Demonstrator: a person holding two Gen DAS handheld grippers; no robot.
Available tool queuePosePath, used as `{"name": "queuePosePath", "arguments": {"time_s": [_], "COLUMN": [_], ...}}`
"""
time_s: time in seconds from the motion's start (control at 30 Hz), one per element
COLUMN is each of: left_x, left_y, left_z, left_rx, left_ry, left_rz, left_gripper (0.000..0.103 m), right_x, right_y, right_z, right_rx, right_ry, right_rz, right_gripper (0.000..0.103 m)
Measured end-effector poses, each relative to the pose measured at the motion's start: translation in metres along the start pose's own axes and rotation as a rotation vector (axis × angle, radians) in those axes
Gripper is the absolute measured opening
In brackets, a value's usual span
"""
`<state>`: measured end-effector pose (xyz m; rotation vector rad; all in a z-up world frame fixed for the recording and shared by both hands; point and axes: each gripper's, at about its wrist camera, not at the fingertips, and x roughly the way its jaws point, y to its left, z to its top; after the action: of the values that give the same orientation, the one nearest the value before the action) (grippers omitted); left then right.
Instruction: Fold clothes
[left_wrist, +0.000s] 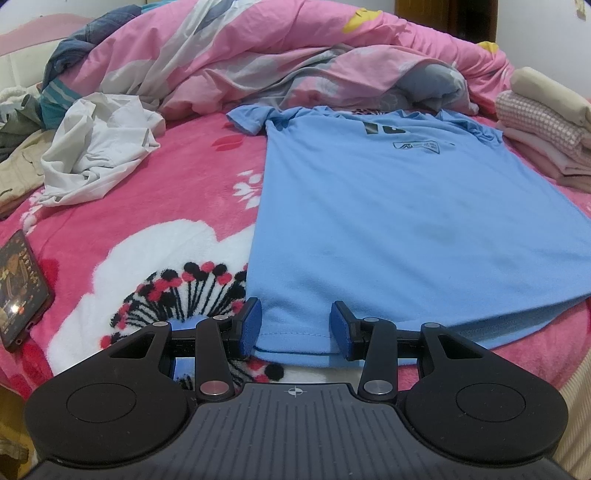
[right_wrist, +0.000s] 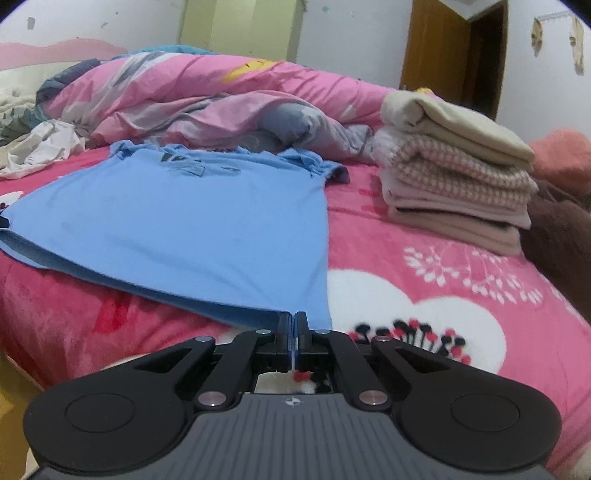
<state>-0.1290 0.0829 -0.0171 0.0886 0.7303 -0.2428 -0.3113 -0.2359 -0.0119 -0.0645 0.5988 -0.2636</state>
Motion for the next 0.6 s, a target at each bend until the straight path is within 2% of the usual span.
{"name": "queuePosePath", "arguments": {"time_s": [0.2,0.3,0.5,0.6], "left_x": [0.000,0.000,-0.001,-0.001], "left_y": [0.000,-0.001,-0.001,0.000], "left_z": [0.000,0.000,0.000,-0.001], "left_rx": [0.001,-0.001,-0.003,-0.002], "left_ry": [0.000,0.001,-0.003,-0.006], "left_rz": [0.002,0.002,0.002,0.002], "left_gripper": [0.041,0.041,0.041,0.041], "right_x": [-0.012,-0.015,-0.001,0.020], "right_y": [-0.025,-0.035,-0.036,-0.039], "right_z": [-0.007,-0.003,0.007,0.001], "right_rx": [0.154,0.224,0.278,0.301], "right_ry": [0.003,-0.013,-0.001,0.063], "right_rz": [-0.047,-0.024,0.100,0.077], "right_gripper": [0.001,0.002,0.003,0.002]}}
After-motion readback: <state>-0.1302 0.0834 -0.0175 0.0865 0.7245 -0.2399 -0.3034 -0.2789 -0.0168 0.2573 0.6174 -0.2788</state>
